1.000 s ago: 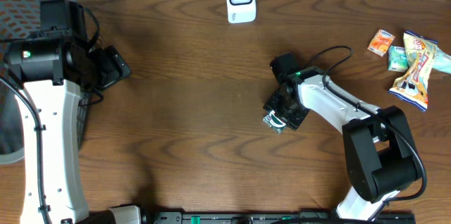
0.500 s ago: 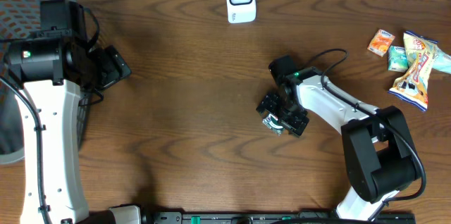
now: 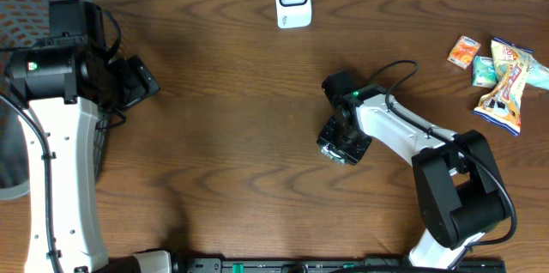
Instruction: Scan the item barcode
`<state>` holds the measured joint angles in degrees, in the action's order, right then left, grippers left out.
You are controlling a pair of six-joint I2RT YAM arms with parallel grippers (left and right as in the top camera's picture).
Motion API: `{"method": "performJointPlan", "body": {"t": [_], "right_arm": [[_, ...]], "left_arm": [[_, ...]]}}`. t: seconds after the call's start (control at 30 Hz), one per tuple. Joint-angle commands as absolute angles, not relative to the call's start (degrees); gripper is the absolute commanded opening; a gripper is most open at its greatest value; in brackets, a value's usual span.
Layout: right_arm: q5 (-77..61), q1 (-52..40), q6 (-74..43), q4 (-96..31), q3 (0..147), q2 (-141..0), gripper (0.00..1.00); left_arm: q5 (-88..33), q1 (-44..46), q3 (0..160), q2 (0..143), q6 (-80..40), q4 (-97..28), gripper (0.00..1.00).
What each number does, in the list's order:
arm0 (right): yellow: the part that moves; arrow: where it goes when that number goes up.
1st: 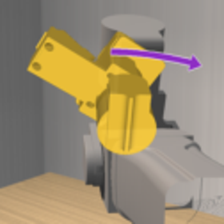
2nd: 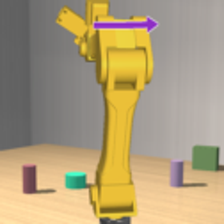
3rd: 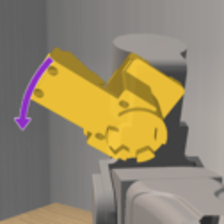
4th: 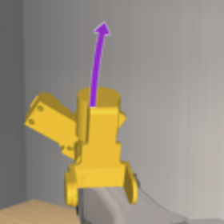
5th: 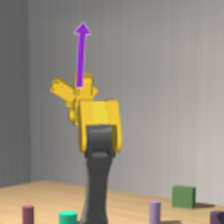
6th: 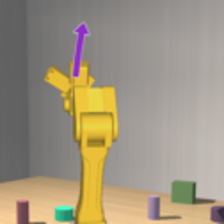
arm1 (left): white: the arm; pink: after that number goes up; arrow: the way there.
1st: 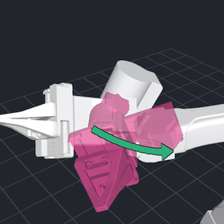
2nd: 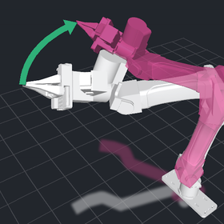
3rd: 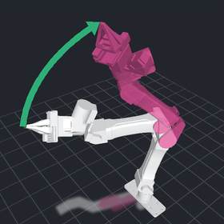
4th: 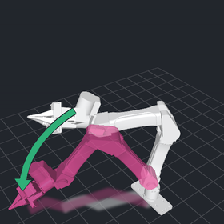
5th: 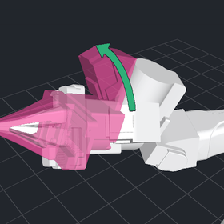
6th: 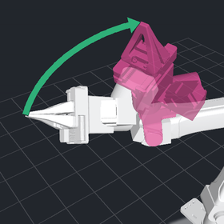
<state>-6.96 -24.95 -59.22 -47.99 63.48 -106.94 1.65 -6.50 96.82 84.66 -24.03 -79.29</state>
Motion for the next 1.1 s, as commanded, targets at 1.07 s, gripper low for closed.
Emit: {"method": "performJointPlan", "body": {"t": [1.07], "right_arm": [[-4.6, -27.6, -53.7, -45.0, 61.8, -108.8, 0.68]], "left_arm": [[2.0, -6.6, 96.6, 85.0, -24.3, -79.4, 0.98]]}}
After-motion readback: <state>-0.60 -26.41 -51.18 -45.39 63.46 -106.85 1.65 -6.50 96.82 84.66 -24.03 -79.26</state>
